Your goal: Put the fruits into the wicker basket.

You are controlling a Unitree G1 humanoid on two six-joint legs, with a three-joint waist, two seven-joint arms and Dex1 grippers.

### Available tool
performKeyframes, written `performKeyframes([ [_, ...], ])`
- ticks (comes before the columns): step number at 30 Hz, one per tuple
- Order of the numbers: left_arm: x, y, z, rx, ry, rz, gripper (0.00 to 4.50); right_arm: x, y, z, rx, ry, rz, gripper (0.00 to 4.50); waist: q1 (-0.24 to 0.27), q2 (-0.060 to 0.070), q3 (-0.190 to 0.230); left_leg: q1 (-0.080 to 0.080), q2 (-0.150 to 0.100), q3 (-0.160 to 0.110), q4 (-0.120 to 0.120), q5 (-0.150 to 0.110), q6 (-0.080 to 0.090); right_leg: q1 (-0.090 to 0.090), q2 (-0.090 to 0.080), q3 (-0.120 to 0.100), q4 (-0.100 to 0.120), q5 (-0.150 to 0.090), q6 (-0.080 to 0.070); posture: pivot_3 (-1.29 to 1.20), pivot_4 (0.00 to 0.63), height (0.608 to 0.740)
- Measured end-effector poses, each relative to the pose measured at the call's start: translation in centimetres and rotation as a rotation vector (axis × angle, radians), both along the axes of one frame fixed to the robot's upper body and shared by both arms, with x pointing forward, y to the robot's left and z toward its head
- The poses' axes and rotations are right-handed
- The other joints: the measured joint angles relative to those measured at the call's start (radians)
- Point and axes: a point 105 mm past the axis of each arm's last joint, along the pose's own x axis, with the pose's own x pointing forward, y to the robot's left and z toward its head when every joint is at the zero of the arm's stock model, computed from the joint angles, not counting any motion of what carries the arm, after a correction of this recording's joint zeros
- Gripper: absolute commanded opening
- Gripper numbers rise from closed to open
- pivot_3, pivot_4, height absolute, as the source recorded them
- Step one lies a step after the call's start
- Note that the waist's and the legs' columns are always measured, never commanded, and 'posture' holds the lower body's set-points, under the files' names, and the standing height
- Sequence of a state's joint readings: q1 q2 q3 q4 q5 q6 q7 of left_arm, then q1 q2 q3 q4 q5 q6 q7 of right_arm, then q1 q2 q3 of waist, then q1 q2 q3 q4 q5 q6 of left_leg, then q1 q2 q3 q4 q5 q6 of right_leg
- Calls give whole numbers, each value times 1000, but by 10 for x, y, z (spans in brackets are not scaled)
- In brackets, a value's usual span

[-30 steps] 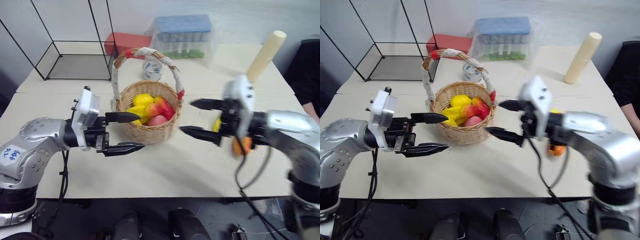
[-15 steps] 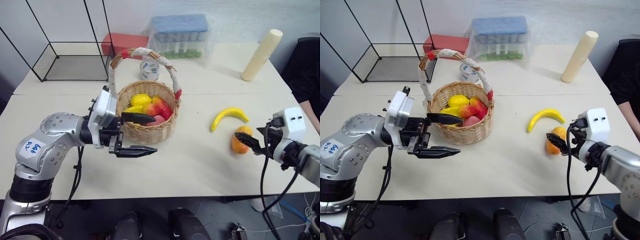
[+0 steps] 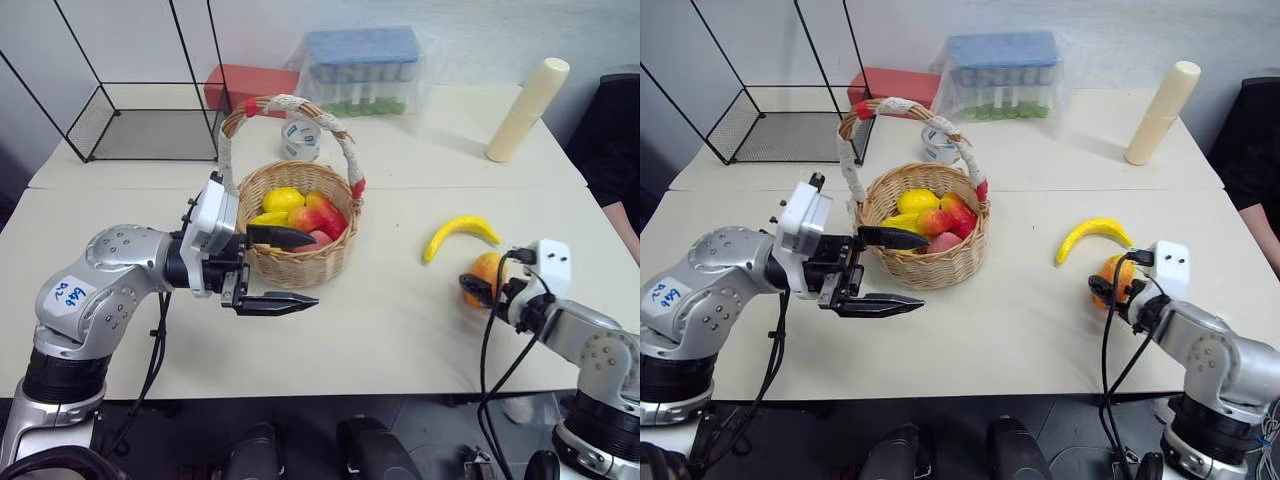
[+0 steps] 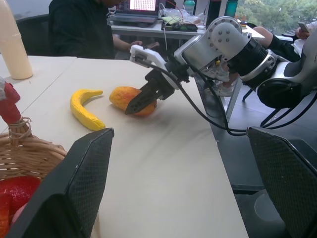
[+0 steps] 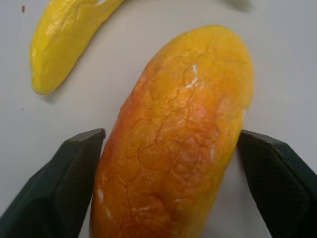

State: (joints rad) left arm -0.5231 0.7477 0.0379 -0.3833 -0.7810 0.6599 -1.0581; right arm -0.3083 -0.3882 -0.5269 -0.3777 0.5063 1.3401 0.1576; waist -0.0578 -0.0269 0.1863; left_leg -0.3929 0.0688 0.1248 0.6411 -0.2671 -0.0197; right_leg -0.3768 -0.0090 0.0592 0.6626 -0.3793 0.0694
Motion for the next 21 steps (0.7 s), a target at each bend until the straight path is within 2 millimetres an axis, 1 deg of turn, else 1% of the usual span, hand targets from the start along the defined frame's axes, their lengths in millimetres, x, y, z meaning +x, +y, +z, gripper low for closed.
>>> performKeyframes([
  [2,0,0,0,0,1,2,4500,0,-1,2,-7,-9,10,2744,0,0,0,0,0,0,-1,0,0,0,0,0,0,0,0,0,150,740],
  [3,0,0,0,0,2,4,4500,-2,-3,2,-27,-5,17,2381,0,0,0,0,0,0,-1,0,0,0,0,0,0,0,0,0,150,740],
  [4,1,0,0,0,2,8,4500,-4,-6,4,-57,-9,24,2189,0,0,0,0,0,0,-2,0,0,0,0,0,-1,0,0,0,150,740],
  [5,1,1,0,-1,1,15,4500,-7,-9,7,-87,-18,38,2179,1,0,0,0,0,0,-2,0,0,0,0,0,-1,0,0,0,150,740],
  [6,2,3,0,-3,3,27,4500,-9,-7,15,-111,-45,72,2179,1,0,0,0,0,0,-3,0,0,0,0,0,-1,0,0,0,150,740],
  [7,3,5,-1,-8,5,41,4500,-11,1,27,-124,-91,138,2179,1,0,0,0,0,0,-3,0,0,0,0,0,-2,0,0,0,150,740],
  [9,4,6,-1,-10,9,53,4500,-18,21,50,-139,-180,284,2179,-2,0,0,1,0,0,-4,1,-1,0,1,0,-2,0,0,0,150,740],
  [10,5,7,-2,-11,11,62,4500,-23,35,59,-137,-213,385,2179,-4,1,0,1,0,0,-4,1,-1,0,1,0,-2,0,0,0,150,740],
  [11,6,10,-2,-5,15,81,4500,-33,58,70,-134,-250,539,2179,-6,1,1,2,1,0,-6,1,-2,0,1,1,-2,0,0,0,150,740],
  [12,6,12,-2,-5,14,91,4500,-37,70,76,-136,-269,618,2179,-7,0,1,2,1,-1,-6,2,-2,1,2,0,-2,0,0,0,150,740],
  [13,7,17,-2,0,15,112,4500,-40,88,84,-139,-292,721,2179,-12,0,1,2,1,-1,-7,2,-2,1,2,0,-1,0,0,0,150,740],
  [15,7,22,-3,11,17,132,4500,-40,105,91,-135,-317,802,2179,-14,0,1,2,0,-2,-8,3,-2,1,1,0,-1,0,0,0,150,740],
  [17,8,27,-4,18,20,152,4500,-34,120,99,-119,-348,849,2179,-17,0,1,2,-1,-2,-8,4,-1,0,-1,1,-1,0,0,0,150,740],
  [19,9,34,-3,27,21,183,4500,-28,146,113,-93,-399,940,2179,-26,-1,1,2,-1,-2,-8,4,-1,0,-1,1,-1,0,0,0,150,740],
  [21,11,41,-2,28,18,217,4500,-24,172,124,-69,-430,1026,2179,-29,-1,1,2,-1,-2,-9,4,-1,-1,0,0,-1,0,0,0,150,740],
])
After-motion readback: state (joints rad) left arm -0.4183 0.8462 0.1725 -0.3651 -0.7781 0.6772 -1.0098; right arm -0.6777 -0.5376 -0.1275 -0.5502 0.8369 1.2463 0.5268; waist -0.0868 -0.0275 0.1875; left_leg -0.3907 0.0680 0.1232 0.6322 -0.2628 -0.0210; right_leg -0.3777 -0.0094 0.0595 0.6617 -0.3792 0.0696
